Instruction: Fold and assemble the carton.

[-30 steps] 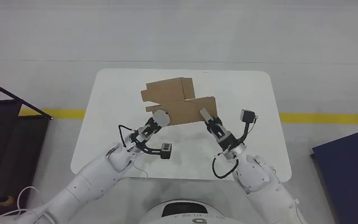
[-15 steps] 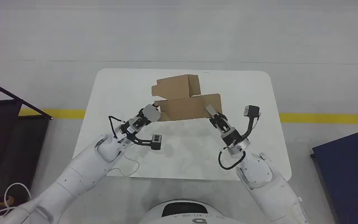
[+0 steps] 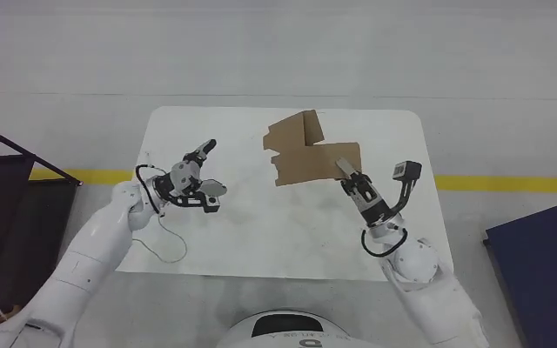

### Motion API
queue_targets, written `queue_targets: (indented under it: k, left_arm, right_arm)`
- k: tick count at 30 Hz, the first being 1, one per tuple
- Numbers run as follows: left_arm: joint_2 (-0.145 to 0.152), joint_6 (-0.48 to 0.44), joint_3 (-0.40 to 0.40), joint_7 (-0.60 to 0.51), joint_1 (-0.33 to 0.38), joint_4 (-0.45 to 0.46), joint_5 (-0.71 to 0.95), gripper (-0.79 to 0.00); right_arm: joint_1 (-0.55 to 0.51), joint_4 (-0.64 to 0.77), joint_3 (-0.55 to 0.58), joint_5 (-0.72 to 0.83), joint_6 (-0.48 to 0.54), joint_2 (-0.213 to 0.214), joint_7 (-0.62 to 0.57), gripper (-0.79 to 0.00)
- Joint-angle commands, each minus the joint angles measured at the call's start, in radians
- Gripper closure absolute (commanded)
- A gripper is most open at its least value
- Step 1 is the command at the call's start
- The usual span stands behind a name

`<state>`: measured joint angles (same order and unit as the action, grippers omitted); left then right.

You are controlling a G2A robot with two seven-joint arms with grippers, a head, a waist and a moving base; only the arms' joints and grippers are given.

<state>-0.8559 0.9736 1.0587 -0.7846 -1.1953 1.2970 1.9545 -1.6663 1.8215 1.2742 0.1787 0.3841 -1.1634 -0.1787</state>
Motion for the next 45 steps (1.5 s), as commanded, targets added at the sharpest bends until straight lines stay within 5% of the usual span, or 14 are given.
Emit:
queue_targets:
  k: [1, 8, 16, 23, 29, 45]
  left_arm:
    - [0.003, -0.144, 0.01, -0.131, -0.002, -0.004, -0.277, -0.785]
    - [-0.01, -0.625, -0.006, -0.42, -0.015, -0.055, -0.601, -0.785]
    - [-0.01, -0.633, -0.005, -0.411, -0.015, -0.053, -0.609, -0.785]
    - [0.004, -0.927, -0.01, -0.249, -0.076, 0.106, -1.037, -0.785]
    - [0.007, -1.081, 0.009, -0.196, -0.143, 0.233, -1.161, -0.785]
    - [-0.02, -1.032, -0.025, -0.097, -0.114, 0.344, -1.259, -0.785]
  right_arm:
    - [0.001, -0.005, 0.01, 0.063, -0.01, 0.0, -0.03, 0.0]
    - [0.014, -0.023, 0.03, 0.216, -0.055, 0.001, -0.115, 0.0]
    - [0.014, -0.023, 0.03, 0.216, -0.055, 0.001, -0.115, 0.0]
    - [0.075, -0.102, 0.051, 0.651, -0.155, -0.004, -0.357, 0.0]
    - [0.109, -0.151, 0.057, 0.722, -0.205, -0.009, -0.383, 0.0]
    - [0.126, -0.167, 0.044, 0.698, -0.221, -0.018, -0.39, 0.0]
